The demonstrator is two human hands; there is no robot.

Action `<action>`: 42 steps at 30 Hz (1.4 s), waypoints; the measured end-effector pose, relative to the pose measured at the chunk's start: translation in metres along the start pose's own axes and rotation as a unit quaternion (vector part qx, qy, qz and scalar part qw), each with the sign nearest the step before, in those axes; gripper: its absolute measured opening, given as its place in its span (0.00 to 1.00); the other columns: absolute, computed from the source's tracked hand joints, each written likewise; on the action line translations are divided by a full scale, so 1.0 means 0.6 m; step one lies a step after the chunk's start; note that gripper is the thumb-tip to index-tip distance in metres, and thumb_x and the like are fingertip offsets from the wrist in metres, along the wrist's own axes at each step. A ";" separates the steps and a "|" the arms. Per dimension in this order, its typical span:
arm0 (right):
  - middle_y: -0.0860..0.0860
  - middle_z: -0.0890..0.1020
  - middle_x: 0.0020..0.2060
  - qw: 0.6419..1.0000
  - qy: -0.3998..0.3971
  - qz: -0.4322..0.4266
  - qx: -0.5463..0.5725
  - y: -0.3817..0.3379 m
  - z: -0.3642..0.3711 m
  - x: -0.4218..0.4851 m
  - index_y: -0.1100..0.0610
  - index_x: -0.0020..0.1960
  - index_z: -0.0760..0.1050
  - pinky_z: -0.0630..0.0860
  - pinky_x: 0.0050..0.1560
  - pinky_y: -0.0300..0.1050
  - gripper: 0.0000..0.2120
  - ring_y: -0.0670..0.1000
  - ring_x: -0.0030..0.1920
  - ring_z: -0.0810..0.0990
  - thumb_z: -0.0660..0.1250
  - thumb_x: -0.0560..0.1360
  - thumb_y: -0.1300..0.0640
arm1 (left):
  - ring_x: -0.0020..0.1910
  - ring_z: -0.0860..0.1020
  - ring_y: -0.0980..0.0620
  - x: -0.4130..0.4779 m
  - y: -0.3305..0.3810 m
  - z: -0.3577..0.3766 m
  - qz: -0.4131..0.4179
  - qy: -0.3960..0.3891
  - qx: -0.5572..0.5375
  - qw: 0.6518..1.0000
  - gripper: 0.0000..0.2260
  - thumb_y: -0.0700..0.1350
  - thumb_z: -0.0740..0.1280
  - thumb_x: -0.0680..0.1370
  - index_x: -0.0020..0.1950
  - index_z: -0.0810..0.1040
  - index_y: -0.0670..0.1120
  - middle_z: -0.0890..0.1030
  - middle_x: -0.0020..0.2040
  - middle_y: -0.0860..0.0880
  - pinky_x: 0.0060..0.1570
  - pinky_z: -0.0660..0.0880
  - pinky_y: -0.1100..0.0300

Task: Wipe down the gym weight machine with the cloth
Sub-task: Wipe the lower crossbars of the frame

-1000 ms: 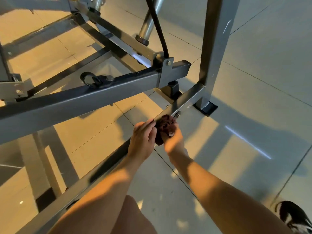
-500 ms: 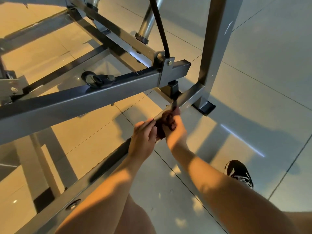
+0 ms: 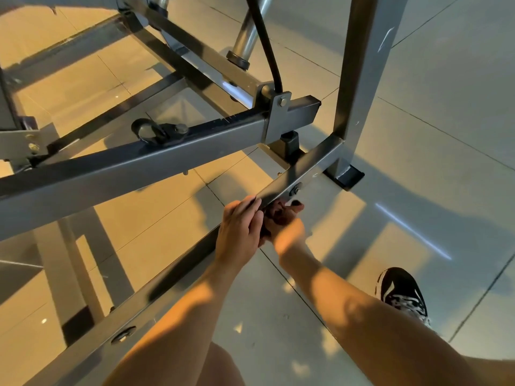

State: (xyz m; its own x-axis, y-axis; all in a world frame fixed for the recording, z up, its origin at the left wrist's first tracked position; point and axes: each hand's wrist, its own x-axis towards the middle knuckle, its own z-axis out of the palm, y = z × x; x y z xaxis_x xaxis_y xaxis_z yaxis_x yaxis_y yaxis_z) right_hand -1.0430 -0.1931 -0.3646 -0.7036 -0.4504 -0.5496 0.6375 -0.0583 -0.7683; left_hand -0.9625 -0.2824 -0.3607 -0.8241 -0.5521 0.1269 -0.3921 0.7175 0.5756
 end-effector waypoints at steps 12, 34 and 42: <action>0.56 0.82 0.45 0.999 0.024 0.001 0.042 -0.023 0.005 -0.006 0.64 0.56 0.73 0.80 0.37 0.42 0.08 0.52 0.40 0.81 0.61 0.80 0.60 | 0.69 0.67 0.51 0.001 -0.008 -0.001 0.015 -0.006 0.012 1.000 0.24 0.56 0.53 0.84 0.73 0.75 0.46 0.75 0.71 0.52 0.65 0.74 0.51; 0.57 0.80 0.60 0.941 0.042 -0.200 -0.269 -0.092 -0.041 0.033 0.54 0.64 0.79 0.78 0.63 0.48 0.15 0.56 0.59 0.79 0.64 0.79 0.61 | 0.64 0.70 0.51 0.009 0.004 0.001 0.007 -0.001 0.032 0.999 0.22 0.57 0.52 0.84 0.69 0.77 0.50 0.78 0.65 0.53 0.59 0.72 0.56; 0.51 0.84 0.43 0.945 0.111 -0.156 -0.265 -0.099 -0.085 0.078 0.47 0.49 0.81 0.82 0.50 0.50 0.09 0.55 0.47 0.83 0.67 0.76 0.59 | 0.67 0.71 0.52 0.102 0.061 0.023 0.049 -0.047 0.025 0.997 0.16 0.48 0.58 0.85 0.72 0.75 0.48 0.79 0.67 0.49 0.67 0.72 0.53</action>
State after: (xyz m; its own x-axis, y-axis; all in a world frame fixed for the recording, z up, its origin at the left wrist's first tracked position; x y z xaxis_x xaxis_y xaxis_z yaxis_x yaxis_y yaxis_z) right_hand -1.1295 -0.1653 -0.3615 -0.9173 -0.2836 -0.2795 0.1827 0.3240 -0.9283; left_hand -1.0329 -0.2837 -0.3431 -0.8931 -0.4379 0.1033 -0.3257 0.7875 0.5232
